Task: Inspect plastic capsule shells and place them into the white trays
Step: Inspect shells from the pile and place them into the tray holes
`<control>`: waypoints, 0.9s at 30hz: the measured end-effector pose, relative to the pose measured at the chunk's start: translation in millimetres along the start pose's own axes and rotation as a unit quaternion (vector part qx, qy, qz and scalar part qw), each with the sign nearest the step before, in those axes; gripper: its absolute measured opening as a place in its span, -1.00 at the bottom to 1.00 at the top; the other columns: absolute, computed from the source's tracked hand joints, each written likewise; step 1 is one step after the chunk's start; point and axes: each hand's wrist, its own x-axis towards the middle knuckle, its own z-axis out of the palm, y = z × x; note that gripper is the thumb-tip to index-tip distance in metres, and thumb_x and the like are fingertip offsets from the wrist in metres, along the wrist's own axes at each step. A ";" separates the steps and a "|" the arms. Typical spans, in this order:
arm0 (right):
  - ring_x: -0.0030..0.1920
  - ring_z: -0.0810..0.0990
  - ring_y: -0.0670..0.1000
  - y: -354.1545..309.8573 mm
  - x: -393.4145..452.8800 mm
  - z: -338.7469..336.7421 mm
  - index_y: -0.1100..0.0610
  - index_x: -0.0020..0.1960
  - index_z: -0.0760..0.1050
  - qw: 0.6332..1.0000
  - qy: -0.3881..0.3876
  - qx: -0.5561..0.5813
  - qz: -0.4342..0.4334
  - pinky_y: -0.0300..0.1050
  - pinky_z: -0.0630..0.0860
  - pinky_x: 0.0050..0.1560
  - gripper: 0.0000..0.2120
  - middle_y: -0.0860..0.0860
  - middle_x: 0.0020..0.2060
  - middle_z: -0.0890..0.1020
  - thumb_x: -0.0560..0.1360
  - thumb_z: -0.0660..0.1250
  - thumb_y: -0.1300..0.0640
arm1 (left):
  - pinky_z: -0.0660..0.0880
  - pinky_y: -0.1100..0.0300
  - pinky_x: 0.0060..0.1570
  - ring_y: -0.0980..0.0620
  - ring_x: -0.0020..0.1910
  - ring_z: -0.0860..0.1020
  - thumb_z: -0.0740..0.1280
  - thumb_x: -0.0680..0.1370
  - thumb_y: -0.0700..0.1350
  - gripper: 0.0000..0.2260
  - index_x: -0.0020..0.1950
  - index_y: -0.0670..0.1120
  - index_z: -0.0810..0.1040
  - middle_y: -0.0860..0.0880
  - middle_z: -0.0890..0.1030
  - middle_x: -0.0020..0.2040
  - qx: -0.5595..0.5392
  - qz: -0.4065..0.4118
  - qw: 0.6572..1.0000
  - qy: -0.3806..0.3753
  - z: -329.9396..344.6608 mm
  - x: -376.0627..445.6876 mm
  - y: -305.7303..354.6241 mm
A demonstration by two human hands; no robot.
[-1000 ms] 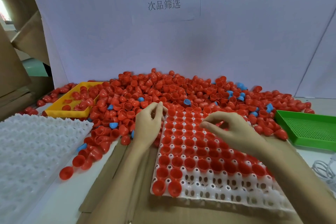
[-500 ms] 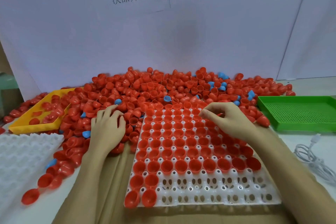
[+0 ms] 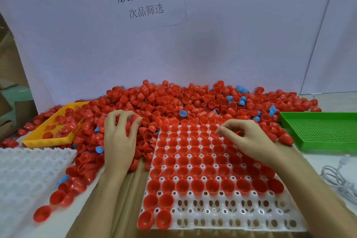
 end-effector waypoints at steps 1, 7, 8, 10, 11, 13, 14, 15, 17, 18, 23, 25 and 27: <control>0.00 0.71 -0.16 -2.3 -0.9 -0.3 -0.02 0.01 0.73 1.000 0.000 0.011 0.000 -0.07 0.65 0.13 -0.85 -0.18 -0.10 0.76 0.66 0.38 0.07 | 0.43 0.25 0.18 0.07 0.13 0.51 0.39 0.65 -0.01 -0.82 0.13 -0.10 0.64 -0.02 0.53 0.13 -0.042 0.008 0.999 -0.005 -0.2 0.3 10.3; 0.07 0.75 0.05 -29.7 -11.8 -2.8 0.01 0.25 0.65 0.975 -0.100 0.196 0.011 -0.08 0.69 0.05 -0.81 0.03 0.06 0.76 0.67 0.36 0.09 | 0.50 0.34 0.00 0.06 -0.03 0.65 0.60 0.46 0.13 -0.74 0.01 0.03 0.68 0.14 0.66 -0.05 -0.221 0.064 0.955 -0.185 4.0 -12.8 75.1; 0.09 0.75 0.08 -33.9 -13.6 -1.8 0.01 0.29 0.63 0.969 -0.127 0.210 0.007 -0.07 0.69 0.07 -0.79 0.05 0.10 0.75 0.67 0.37 0.08 | 0.50 0.34 0.00 0.08 -0.05 0.66 0.60 0.44 0.15 -0.71 0.01 0.02 0.68 0.15 0.65 -0.06 -0.227 0.085 0.947 -0.209 5.4 -16.3 81.5; 0.07 0.75 0.09 -39.6 -15.8 0.6 -0.03 0.32 0.62 0.963 -0.165 0.212 0.001 -0.05 0.68 0.12 -0.76 0.05 0.14 0.74 0.66 0.40 0.06 | 0.52 0.30 0.00 0.08 -0.06 0.66 0.62 0.43 0.14 -0.69 0.02 -0.01 0.69 0.15 0.66 -0.08 -0.239 0.103 0.935 -0.241 6.9 -20.8 90.2; 0.05 0.76 0.10 -41.4 -16.5 1.9 -0.04 0.31 0.62 0.963 -0.175 0.205 0.001 -0.03 0.68 0.14 -0.76 0.03 0.14 0.73 0.65 0.42 0.04 | 0.54 0.27 0.01 0.08 -0.05 0.66 0.63 0.42 0.12 -0.68 0.02 -0.02 0.69 0.14 0.66 -0.07 -0.245 0.109 0.932 -0.246 7.3 -22.2 92.8; 0.07 0.76 0.09 -42.8 -17.7 4.9 -0.03 0.28 0.65 0.963 -0.183 0.199 0.005 0.02 0.67 0.19 -0.75 0.01 0.14 0.73 0.61 0.48 0.05 | 0.55 0.25 0.02 0.10 -0.04 0.67 0.65 0.41 0.07 -0.68 0.03 -0.06 0.70 0.13 0.68 -0.06 -0.255 0.116 0.927 -0.249 7.3 -24.2 96.0; 0.10 0.75 0.08 -42.8 -18.2 6.7 -0.01 0.26 0.65 0.961 -0.187 0.202 0.007 0.04 0.67 0.21 -0.75 0.01 0.13 0.74 0.59 0.50 0.06 | 0.56 0.25 0.02 0.11 -0.03 0.67 0.65 0.41 0.03 -0.69 0.03 -0.08 0.70 0.12 0.68 -0.05 -0.262 0.118 0.924 -0.251 7.4 -25.1 97.1; 0.11 0.74 0.08 -43.1 -18.7 8.0 0.01 0.25 0.66 0.960 -0.191 0.205 0.008 0.04 0.66 0.22 -0.75 0.02 0.12 0.74 0.58 0.52 0.08 | 0.57 0.25 0.02 0.11 -0.02 0.67 0.66 0.41 0.01 -0.69 0.04 -0.09 0.70 0.12 0.69 -0.04 -0.266 0.121 0.922 -0.253 7.2 -25.3 98.6; 0.12 0.74 0.09 -43.5 -19.5 10.9 0.06 0.24 0.66 0.956 -0.198 0.215 0.008 0.04 0.65 0.24 -0.76 0.05 0.11 0.74 0.58 0.51 0.12 | 0.59 0.20 0.01 0.09 -0.01 0.68 0.66 0.42 0.00 -0.68 0.06 -0.08 0.69 0.11 0.69 -0.03 -0.270 0.119 0.919 -0.262 7.3 -25.8 99.7; 0.11 0.74 0.11 -43.4 -19.8 11.8 0.08 0.23 0.65 0.955 -0.197 0.222 0.010 0.04 0.65 0.23 -0.77 0.07 0.10 0.75 0.59 0.50 0.12 | 0.61 0.17 -0.02 0.07 -0.04 0.68 0.66 0.42 0.03 -0.66 0.09 -0.05 0.67 0.11 0.69 -0.03 -0.272 0.110 0.917 -0.271 7.5 -26.3 99.2; -0.07 0.76 0.10 -42.9 -21.5 8.9 0.07 0.20 0.65 0.962 -0.145 0.226 0.049 -0.13 0.67 0.04 -0.82 0.10 -0.04 0.76 0.63 0.41 0.05 | 0.63 0.12 -0.12 -0.03 -0.13 0.67 0.57 0.50 0.12 -0.56 0.32 0.17 0.51 0.08 0.66 -0.03 -0.295 0.030 0.905 -0.304 6.4 -26.2 97.2; -0.09 0.76 0.12 -42.4 -21.5 7.9 0.18 0.16 0.65 0.956 -0.139 0.250 0.069 -0.13 0.68 -0.01 -0.78 0.14 -0.06 0.76 0.65 0.37 0.05 | 0.64 0.13 -0.05 -0.01 -0.02 0.67 0.47 0.60 0.06 -0.69 0.33 0.14 0.55 0.12 0.65 0.11 -0.294 0.037 0.911 -0.287 6.6 -24.8 96.9; -0.14 0.73 0.12 -41.9 -21.1 8.3 0.26 0.16 0.62 0.947 -0.144 0.274 0.090 -0.12 0.70 -0.05 -0.71 0.17 -0.09 0.75 0.66 0.34 0.03 | 0.61 0.22 -0.05 0.02 -0.07 0.69 0.41 0.63 0.07 -0.75 0.31 0.13 0.57 0.13 0.67 0.01 -0.301 0.020 0.910 -0.286 6.5 -24.8 96.6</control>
